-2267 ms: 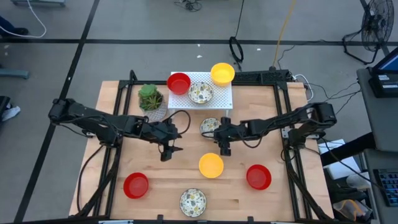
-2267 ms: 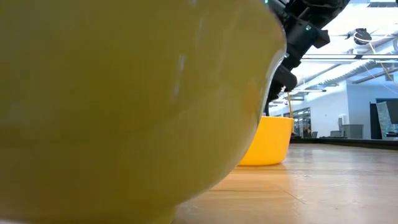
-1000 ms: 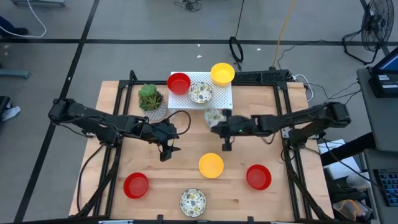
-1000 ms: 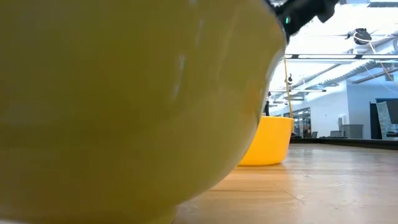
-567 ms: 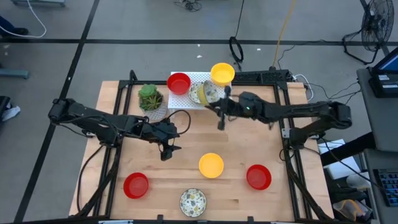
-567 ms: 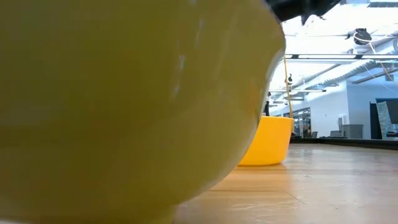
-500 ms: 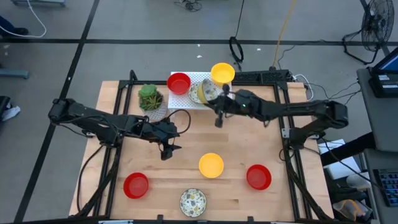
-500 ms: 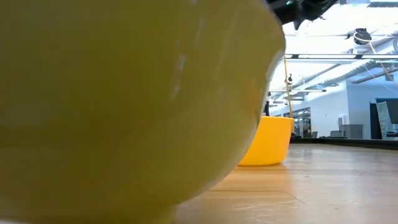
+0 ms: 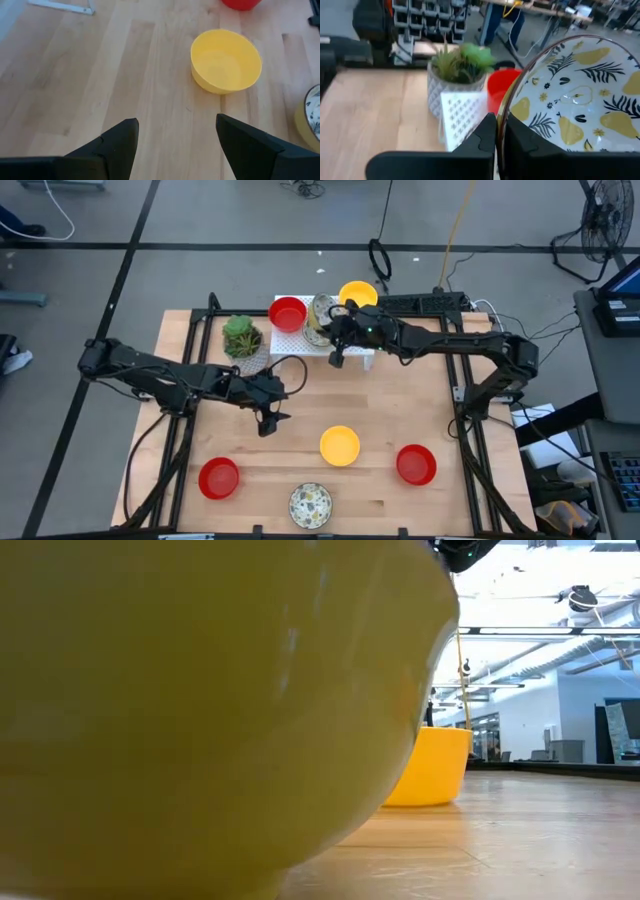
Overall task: Pick & Place Mini bowls
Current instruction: Stack the white patterned bowl on the white patterned bowl on the shelf
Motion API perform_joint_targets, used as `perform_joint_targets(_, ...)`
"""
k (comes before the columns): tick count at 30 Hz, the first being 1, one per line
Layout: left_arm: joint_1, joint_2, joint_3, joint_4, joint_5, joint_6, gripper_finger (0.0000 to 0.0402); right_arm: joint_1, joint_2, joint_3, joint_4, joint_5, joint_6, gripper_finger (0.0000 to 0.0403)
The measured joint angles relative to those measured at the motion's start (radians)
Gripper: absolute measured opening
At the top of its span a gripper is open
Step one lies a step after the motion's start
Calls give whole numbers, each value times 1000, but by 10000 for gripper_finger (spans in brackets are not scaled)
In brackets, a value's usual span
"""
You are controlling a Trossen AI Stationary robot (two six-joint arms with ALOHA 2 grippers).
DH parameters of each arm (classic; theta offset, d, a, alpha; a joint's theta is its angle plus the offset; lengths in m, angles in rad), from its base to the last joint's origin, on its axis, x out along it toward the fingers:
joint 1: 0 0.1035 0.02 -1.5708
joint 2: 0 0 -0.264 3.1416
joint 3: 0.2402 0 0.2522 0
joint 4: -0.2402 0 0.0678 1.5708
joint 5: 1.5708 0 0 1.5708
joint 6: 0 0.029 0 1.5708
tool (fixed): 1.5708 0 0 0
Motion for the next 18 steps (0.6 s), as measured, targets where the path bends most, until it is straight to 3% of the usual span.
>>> perform_joint_targets(18, 11, 0, 0, -4, 0, 5, 269, 1, 2, -1, -111, 0, 33, 8)
